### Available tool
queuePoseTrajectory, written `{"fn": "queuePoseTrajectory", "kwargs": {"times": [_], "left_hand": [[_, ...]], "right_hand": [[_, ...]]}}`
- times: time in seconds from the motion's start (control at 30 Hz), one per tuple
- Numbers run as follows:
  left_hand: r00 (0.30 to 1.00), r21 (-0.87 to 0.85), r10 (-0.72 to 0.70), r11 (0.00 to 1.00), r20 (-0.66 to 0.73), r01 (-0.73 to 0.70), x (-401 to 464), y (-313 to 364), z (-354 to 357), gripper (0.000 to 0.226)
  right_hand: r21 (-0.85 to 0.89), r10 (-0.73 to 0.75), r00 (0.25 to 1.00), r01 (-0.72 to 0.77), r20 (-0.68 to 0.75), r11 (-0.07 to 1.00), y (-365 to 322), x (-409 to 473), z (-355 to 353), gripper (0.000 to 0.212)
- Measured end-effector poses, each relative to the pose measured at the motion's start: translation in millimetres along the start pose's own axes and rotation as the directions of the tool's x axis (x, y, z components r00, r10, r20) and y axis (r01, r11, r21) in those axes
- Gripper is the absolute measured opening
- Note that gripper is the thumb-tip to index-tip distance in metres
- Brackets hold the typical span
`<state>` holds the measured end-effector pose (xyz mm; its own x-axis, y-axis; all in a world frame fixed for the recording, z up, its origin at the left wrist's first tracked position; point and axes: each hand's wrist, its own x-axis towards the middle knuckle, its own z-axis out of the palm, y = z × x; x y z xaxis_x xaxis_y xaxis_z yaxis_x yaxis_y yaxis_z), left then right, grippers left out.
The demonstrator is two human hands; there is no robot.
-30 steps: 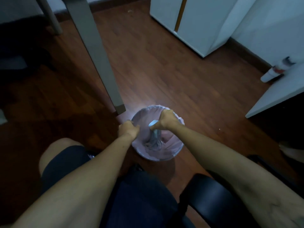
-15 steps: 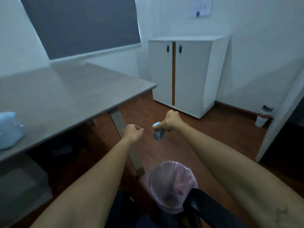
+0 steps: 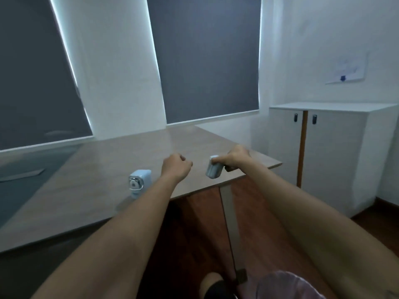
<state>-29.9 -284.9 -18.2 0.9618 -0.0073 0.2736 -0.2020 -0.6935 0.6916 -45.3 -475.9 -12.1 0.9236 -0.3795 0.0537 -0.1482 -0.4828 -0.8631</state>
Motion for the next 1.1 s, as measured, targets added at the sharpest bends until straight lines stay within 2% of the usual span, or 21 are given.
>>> {"fn": "queuePoseTrajectory", "kwargs": {"times": [0.17,0.33,0.47,0.53,0.67,0.8,0.87,0.97,1.03,1.1], "left_hand": [[0.978,0.028,-0.044,0.998,-0.205,0.051,11,-55,-43,0.046],[0.938,-0.013,-0.099,0.995,-0.332,0.101,12,-103,-54,0.053],[0.931,-0.031,-0.224,0.974,-0.289,0.225,13,-133,-44,0.071],[0.928,-0.048,-0.245,0.969,-0.279,0.242,14,-144,-38,0.075],[0.911,-0.134,-0.264,0.963,-0.317,0.233,21,-155,-32,0.069],[0.885,-0.263,-0.332,0.931,-0.326,0.252,34,-163,-38,0.065],[0.878,-0.384,-0.396,0.880,-0.270,0.279,42,-173,-44,0.060],[0.863,-0.593,-0.479,0.746,-0.163,0.303,50,-182,-54,0.046],[0.875,-0.683,-0.474,0.673,-0.101,0.285,53,-180,-61,0.033],[0.898,-0.711,-0.438,0.647,-0.051,0.275,54,-179,-68,0.029]], "right_hand": [[0.008,-0.049,0.996,0.049,0.074,0.999,-24,3,56,0.041],[0.107,-0.047,0.990,0.032,0.136,0.994,-28,17,104,0.057],[0.265,-0.033,0.979,-0.023,0.202,0.964,-24,25,131,0.040],[0.344,-0.032,0.972,-0.051,0.231,0.937,-20,33,143,0.041],[0.445,-0.029,0.946,-0.125,0.323,0.887,-19,43,162,0.057],[0.542,-0.001,0.929,-0.216,0.370,0.812,-21,53,177,0.050],[0.572,-0.007,0.919,-0.240,0.395,0.784,-23,56,183,0.054],[0.602,-0.040,0.897,-0.263,0.441,0.754,-29,58,191,0.054],[0.608,-0.065,0.883,-0.265,0.464,0.749,-34,58,195,0.054],[0.605,-0.082,0.871,-0.265,0.484,0.751,-38,56,200,0.050]]}}
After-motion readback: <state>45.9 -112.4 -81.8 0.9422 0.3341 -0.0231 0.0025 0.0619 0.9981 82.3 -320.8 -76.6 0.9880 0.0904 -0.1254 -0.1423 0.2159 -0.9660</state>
